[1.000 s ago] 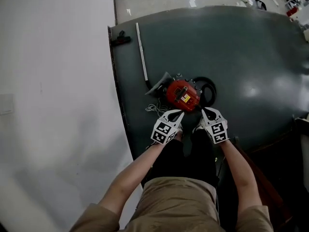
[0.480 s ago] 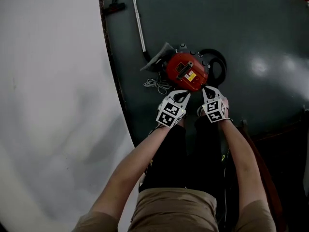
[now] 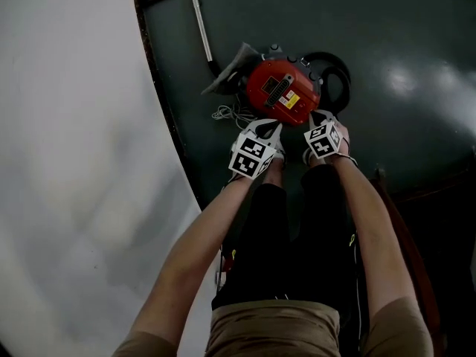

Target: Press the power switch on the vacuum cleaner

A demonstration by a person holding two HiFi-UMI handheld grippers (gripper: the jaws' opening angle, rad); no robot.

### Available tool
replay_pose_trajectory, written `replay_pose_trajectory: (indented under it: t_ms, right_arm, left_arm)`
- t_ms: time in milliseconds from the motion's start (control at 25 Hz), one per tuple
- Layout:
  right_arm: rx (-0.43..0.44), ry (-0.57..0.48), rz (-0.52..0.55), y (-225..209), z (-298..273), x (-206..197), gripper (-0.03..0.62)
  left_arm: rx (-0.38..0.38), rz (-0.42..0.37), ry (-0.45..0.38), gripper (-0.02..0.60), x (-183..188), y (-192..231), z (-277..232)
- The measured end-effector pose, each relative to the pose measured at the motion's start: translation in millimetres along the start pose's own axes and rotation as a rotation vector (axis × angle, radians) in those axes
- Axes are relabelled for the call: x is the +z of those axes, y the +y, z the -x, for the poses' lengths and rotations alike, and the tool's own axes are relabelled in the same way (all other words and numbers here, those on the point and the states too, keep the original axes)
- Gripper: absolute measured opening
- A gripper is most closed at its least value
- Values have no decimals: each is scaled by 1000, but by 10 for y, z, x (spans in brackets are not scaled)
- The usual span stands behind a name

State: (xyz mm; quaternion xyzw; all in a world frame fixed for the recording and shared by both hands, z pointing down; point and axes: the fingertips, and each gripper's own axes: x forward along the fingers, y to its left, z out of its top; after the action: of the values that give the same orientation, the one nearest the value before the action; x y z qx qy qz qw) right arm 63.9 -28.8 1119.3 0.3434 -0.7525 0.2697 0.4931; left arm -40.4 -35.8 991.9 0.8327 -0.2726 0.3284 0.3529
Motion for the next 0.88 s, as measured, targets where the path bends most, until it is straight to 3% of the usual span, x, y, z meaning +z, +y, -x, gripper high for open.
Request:
replay_pose_trajectory:
  t_ms: [200,360,880]
  right_arm:
    - [4,-1,-11,9,-162,0,9]
    - [-2,-8,26,78,-242,129,9]
    - [-20,63,3,43,-494,195,9]
  left_arm:
    - [-16,-15,59,5,-135,67,-140]
    - [-38,-4,66,5,-150,62,-141]
    - [-67,32,85,5,-155,125,-243]
